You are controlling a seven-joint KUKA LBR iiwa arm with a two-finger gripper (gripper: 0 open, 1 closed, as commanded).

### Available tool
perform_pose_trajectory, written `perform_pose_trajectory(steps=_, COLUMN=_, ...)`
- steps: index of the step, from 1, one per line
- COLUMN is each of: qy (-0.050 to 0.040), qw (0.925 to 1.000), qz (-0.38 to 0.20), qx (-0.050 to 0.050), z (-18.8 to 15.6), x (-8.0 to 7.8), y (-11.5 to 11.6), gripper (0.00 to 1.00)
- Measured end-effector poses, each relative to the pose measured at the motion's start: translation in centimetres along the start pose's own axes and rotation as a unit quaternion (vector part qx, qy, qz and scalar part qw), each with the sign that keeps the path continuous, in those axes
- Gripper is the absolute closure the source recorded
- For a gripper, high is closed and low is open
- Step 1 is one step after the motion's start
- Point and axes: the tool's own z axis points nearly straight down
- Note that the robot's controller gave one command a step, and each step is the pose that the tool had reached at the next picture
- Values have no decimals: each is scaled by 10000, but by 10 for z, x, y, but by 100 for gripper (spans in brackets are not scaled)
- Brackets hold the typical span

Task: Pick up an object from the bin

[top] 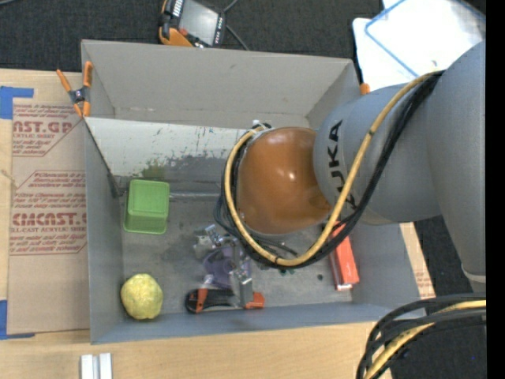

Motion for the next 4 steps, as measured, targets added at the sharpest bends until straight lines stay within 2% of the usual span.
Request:
perform_pose_trajectory(steps=1, qy=49, qw=9942, qz=-1075, qx=-32, z=43, x=-20, y=23, gripper=0)
perform_pose_trajectory(steps=2, qy=-44, qw=9851, qz=-1722, qx=6, z=70, x=-5, y=7, gripper=0)
perform_pose_trajectory(steps=3, qy=41, qw=9914, qz=-1307, qx=-38, z=72, x=-18, y=2, gripper=100)
perform_pose_trajectory(steps=4, qy=42, qw=9914, qz=-1308, qx=-39, z=72, x=-18, y=2, gripper=100)
